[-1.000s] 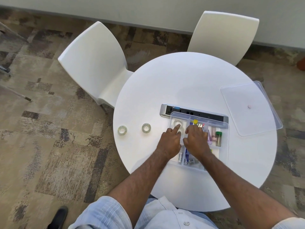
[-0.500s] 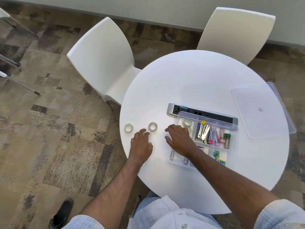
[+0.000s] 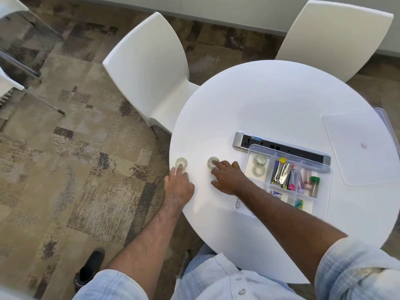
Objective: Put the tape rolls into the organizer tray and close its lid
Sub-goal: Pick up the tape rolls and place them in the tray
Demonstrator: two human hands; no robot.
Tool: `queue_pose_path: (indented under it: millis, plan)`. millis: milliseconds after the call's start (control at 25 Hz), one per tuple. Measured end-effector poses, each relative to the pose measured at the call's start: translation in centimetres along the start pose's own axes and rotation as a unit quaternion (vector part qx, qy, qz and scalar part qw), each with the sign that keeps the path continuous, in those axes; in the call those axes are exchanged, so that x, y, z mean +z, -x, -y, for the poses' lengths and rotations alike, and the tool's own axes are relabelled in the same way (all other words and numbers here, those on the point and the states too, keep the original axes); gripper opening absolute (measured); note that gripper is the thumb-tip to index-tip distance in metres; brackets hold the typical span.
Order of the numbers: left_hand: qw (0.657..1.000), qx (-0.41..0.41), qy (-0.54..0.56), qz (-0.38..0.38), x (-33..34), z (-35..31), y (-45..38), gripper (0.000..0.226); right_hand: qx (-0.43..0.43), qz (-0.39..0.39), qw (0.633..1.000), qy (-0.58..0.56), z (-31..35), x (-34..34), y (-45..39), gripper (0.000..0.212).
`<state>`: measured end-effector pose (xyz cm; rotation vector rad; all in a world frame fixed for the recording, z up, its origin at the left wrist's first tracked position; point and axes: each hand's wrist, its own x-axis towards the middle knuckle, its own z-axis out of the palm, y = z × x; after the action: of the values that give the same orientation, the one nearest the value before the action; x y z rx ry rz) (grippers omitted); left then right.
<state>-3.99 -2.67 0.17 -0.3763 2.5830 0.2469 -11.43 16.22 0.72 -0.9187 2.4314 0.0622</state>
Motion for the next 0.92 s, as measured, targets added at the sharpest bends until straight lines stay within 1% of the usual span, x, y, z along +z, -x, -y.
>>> queue_pose_path:
  millis: [120, 320, 440, 520, 600, 680, 800, 920]
  plan:
    - [0.999, 0.029, -0.016, -0.007, -0.4, -0.1, -0.2, 0.039, 0.02, 0.041, 0.999, -0.002, 0.4, 0.2, -0.3, 0.049]
    - [0.998, 0.04, -0.041, 0.016, -0.2, -0.9, 0.3, 0.037, 0.026, 0.013, 1.0, -0.007, 1.0, 0.6, 0.4, 0.043]
    - [0.998, 0.049, -0.031, 0.013, -0.2, -1.7, 0.8, 0.035, 0.026, -0.026, 0.999, -0.031, 0.8, 0.5, 1.6, 0.043]
    - [0.998, 0.061, -0.01, 0.008, -0.5, -2.7, 0.9, 0.038, 0.033, -0.074, 0.993, -0.083, 0.2, 0.3, 2.7, 0.046]
    - [0.997, 0.083, 0.01, 0.0, -1.1, -4.3, 1.1, 0.044, 0.064, -0.137, 0.977, -0.147, -1.4, 0.0, 4.3, 0.047]
    - [0.993, 0.117, 0.029, -0.02, -1.7, -6.3, 1.3, 0.046, 0.113, -0.174, 0.961, -0.185, -3.6, 0.1, 6.0, 0.046]
    - [0.983, 0.175, 0.036, -0.044, -2.1, -9.8, 1.8, 0.044, 0.166, -0.173, 0.948, -0.208, -7.1, 0.7, 8.4, 0.045]
    - [0.973, 0.224, 0.017, -0.054, -2.0, -12.9, 2.1, 0.043, 0.176, -0.158, 0.948, -0.213, -9.4, 0.9, 9.9, 0.041]
